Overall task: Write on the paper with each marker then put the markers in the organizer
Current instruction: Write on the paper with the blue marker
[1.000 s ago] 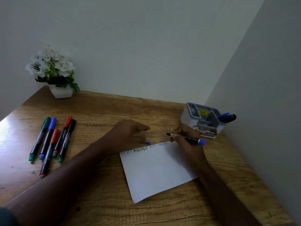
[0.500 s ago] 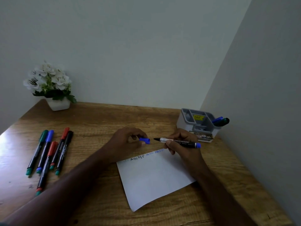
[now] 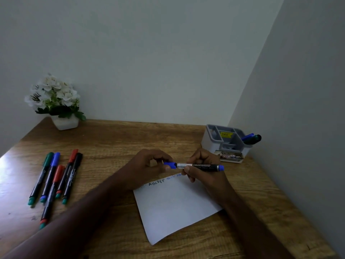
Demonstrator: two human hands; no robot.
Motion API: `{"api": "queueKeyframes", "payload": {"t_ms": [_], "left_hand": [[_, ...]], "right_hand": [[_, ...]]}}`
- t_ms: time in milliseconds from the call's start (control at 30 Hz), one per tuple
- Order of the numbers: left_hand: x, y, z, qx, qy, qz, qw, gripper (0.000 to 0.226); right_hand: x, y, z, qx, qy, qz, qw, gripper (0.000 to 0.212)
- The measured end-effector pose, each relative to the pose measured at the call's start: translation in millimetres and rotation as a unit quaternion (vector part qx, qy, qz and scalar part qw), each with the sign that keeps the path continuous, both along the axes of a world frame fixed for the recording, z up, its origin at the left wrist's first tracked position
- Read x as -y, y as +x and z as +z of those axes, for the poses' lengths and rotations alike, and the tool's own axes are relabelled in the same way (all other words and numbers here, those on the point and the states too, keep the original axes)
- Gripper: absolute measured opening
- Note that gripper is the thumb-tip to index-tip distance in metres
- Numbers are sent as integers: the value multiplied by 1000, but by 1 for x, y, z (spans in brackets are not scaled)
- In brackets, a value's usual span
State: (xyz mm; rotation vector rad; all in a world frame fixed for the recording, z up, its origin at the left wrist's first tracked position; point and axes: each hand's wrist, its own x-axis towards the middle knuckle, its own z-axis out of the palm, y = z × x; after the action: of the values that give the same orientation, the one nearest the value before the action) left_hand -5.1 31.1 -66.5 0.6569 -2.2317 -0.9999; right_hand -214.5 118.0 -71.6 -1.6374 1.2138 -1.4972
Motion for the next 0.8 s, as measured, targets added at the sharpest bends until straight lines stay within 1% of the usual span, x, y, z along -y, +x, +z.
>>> {"api": "queueKeyframes", "payload": {"t_ms": [67,167,267,467,567,633,700,767,800], "left_hand": [[0,-1,-1,1,-12,-19,1000,19],[-2,-1,1,-14,1,-25,1000,17],[-6,-1,3,-26,9,-23,999,16],[-12,-6,9,-38,4,-13,999,15],[-15,-8,9,-39,4,-10,999,15],[-16,-8,7,-34,1,-10,999,14],[-18,-9,6,-31,5,-17,999,14],[-20,-9,6,-48,25,-8,999,14],[-22,-11,7,-62,38,-6,997,17]], "right_hand": [[0,0,-1,1,2,10,1000,26],[0,-3,1,10,7,17,1000,12],[0,-5,2,25,16,25,999,7],[-1,1,5,89,12,56,994,8],[-1,2,5,81,8,58,995,9],[-2,1,5,49,5,52,997,11],[-2,-1,5,24,3,47,999,17],[-3,0,6,36,4,45,998,19],[-2,1,7,54,2,43,998,17]]}}
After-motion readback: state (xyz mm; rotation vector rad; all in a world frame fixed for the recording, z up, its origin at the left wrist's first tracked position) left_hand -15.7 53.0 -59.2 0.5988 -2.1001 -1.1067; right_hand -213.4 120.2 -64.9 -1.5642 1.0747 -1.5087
